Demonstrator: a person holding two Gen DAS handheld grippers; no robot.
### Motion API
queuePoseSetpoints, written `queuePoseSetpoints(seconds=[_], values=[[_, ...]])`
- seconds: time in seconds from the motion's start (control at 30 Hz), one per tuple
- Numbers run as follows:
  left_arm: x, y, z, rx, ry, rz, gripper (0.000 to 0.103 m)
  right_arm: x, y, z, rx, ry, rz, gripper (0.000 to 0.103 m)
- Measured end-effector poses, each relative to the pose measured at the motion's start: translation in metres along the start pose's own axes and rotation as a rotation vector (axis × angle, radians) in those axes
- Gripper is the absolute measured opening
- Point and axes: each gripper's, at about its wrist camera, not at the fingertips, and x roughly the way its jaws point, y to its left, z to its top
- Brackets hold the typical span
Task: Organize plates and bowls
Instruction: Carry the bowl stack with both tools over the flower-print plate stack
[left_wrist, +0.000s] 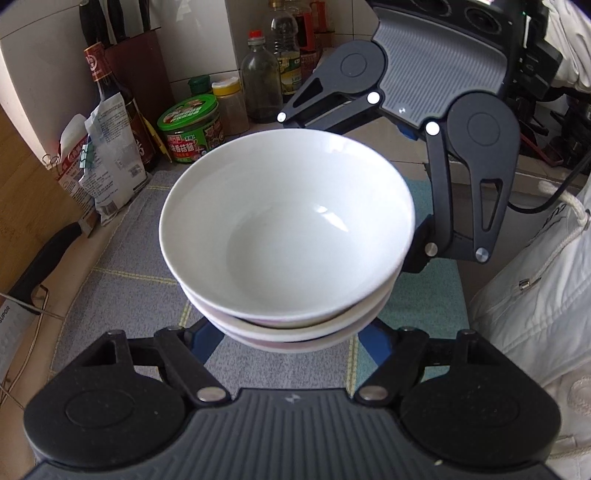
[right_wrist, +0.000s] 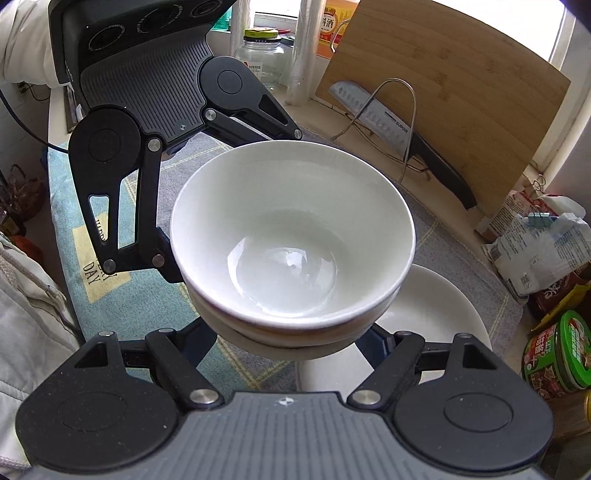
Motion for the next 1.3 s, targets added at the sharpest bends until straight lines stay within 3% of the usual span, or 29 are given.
queuePoseSetpoints(seconds=[0.4, 1.3], values=[[0.043, 0.003, 0.042, 0.078, -0.014, -0.012, 0.078, -0.011, -0.045, -0.031, 0.070, 0.003, -0.067, 0.084], [0.088, 0.025, 0.058, 0.065, 0.006, -0.008, 0.078, 0.011, -0.088, -0.045, 0.119, 0.050, -0.088, 0.085]])
